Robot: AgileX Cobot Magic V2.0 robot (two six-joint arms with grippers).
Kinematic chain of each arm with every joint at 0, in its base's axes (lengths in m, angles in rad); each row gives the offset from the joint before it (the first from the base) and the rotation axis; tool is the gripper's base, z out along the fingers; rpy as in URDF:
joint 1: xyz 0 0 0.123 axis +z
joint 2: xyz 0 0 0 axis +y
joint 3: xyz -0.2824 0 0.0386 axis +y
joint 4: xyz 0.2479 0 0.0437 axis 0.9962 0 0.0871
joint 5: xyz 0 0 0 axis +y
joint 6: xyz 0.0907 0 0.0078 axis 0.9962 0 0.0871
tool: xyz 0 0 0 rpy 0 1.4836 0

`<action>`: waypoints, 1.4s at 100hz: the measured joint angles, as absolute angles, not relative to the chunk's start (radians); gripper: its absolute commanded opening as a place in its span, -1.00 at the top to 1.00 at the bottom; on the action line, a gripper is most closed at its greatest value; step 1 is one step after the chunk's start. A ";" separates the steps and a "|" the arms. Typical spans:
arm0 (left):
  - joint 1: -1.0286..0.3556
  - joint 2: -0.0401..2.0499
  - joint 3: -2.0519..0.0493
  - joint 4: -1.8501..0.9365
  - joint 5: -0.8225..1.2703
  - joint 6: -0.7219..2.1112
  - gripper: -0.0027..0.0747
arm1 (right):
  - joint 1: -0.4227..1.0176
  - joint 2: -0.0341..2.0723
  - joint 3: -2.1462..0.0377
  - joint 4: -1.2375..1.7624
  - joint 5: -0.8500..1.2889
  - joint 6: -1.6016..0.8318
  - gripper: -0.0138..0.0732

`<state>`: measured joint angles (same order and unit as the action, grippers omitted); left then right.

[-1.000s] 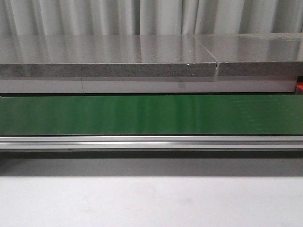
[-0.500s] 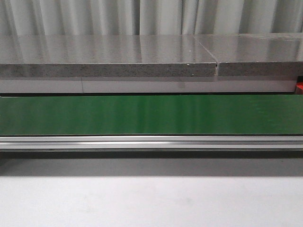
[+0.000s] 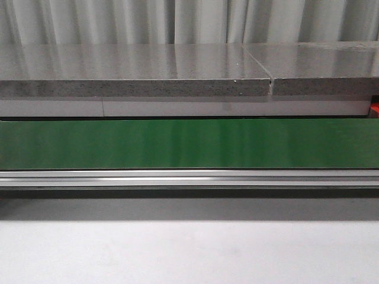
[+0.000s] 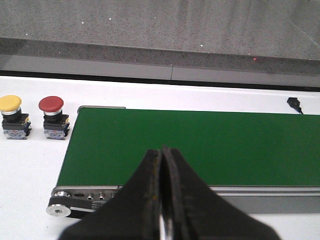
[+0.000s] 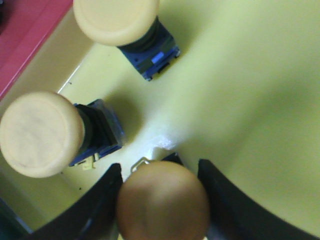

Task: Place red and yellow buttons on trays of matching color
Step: 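Lower the yellow button into the yellow tray and open the right gripper, then raise the right gripper back above the belt's end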

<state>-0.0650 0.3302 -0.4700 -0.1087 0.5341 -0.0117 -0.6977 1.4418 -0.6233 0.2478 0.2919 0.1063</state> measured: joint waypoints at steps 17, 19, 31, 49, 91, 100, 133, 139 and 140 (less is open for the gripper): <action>-0.065 0.330 -0.470 -0.109 0.534 -0.012 0.98 | -0.696 1.455 -0.638 0.248 0.370 0.106 -0.85; -0.065 0.330 -0.470 -0.109 0.534 -0.012 0.98 | -0.696 1.455 -0.643 0.248 0.377 0.106 -0.84; -0.065 0.330 -0.470 -0.109 0.534 -0.012 0.98 | -0.694 1.452 -0.669 0.248 0.405 0.106 -0.81; -0.065 0.330 -0.470 -0.109 0.534 -0.012 0.98 | -0.694 1.370 -0.676 0.248 0.423 0.106 -0.81; -0.065 0.330 -0.470 -0.109 0.534 -0.012 0.98 | -0.545 1.018 -0.676 0.246 0.395 0.000 -0.81; -0.065 0.330 -0.470 -0.109 0.534 -0.012 0.98 | -0.435 0.982 -0.676 0.246 0.381 -0.064 -0.81; -0.065 0.330 -0.470 -0.109 0.534 -0.012 0.98 | -0.085 0.949 -0.676 0.246 0.378 -0.223 -0.80; -0.065 0.330 -0.470 -0.109 0.534 -0.012 0.98 | -0.050 0.946 -0.676 0.246 0.378 -0.227 -0.80; -0.065 0.330 -0.470 -0.109 0.534 -0.012 0.98 | -0.047 0.946 -0.676 0.246 0.378 -0.227 -0.80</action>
<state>-0.0650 0.3302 -0.4700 -0.1087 0.5341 -0.0117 -0.0466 0.9463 -0.6762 0.2458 0.3777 -0.2271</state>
